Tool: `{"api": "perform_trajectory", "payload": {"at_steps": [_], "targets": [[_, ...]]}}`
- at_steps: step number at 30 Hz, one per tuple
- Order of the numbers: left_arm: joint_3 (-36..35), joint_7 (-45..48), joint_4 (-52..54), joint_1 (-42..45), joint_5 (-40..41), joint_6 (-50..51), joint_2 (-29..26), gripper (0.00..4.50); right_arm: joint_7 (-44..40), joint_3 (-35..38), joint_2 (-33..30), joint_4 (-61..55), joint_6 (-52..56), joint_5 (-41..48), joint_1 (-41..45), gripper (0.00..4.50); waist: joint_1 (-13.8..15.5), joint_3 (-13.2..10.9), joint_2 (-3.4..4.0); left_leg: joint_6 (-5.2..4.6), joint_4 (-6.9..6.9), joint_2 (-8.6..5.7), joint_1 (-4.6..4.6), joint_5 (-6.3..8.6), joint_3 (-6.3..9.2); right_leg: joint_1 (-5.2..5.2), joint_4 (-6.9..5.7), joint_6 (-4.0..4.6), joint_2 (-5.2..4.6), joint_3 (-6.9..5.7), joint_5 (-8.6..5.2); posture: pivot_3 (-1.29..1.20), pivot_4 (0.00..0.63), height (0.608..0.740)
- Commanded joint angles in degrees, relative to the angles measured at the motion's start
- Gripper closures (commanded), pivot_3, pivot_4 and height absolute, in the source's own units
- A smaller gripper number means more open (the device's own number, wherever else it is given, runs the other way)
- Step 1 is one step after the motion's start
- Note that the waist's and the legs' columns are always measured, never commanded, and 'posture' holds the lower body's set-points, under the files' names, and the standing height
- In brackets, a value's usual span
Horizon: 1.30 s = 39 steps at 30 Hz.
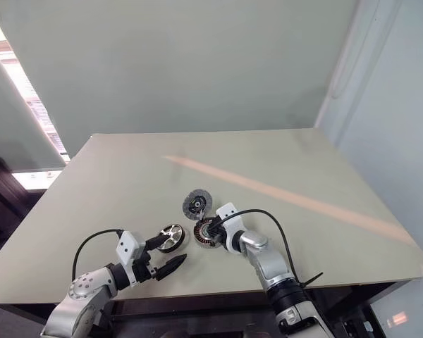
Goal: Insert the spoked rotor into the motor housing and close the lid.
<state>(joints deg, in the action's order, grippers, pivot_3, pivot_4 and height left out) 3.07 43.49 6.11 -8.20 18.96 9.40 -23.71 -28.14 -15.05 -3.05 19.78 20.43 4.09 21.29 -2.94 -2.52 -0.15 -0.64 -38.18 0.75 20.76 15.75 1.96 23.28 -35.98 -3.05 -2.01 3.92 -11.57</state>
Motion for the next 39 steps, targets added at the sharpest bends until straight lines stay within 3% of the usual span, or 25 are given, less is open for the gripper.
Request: {"api": "perform_trajectory", "payload": {"at_steps": [1, 34, 39], "targets": [[-0.53, -0.20, 1.65, 0.49, 0.09, -1.10, 0.25, 0.00, -0.26, -0.09, 0.30, -0.44, -1.57, -0.69, 1.79, 3.70, -0.01, 0.00, 0.00, 0.00, 0.00, 0.00, 0.00, 0.00, 0.00, 0.00, 0.00, 0.00, 0.00, 0.00, 0.00, 0.00, 0.000, 0.740], [-0.48, -0.23, 1.63, 0.94, -0.24, -0.89, 0.10, 0.00, -1.31, -1.43, -0.20, 1.30, -1.03, -3.10, 1.49, 3.70, -0.03, 0.00, 0.00, 0.00, 0.00, 0.00, -0.02, 0.00, 0.00, 0.00, 0.00, 0.00, 0.00, 0.00, 0.00, 0.00, 0.000, 0.740], [-0.52, -0.21, 1.56, 0.99, -0.26, -0.99, 0.10, 0.00, -1.94, -1.10, 0.14, 0.64, -0.96, -2.27, 1.24, 2.00, -0.04, 0.00, 0.00, 0.00, 0.00, 0.00, -0.02, 0.00, 0.00, 0.00, 0.00, 0.00, 0.00, 0.00, 0.00, 0.00, 0.000, 0.740]]}}
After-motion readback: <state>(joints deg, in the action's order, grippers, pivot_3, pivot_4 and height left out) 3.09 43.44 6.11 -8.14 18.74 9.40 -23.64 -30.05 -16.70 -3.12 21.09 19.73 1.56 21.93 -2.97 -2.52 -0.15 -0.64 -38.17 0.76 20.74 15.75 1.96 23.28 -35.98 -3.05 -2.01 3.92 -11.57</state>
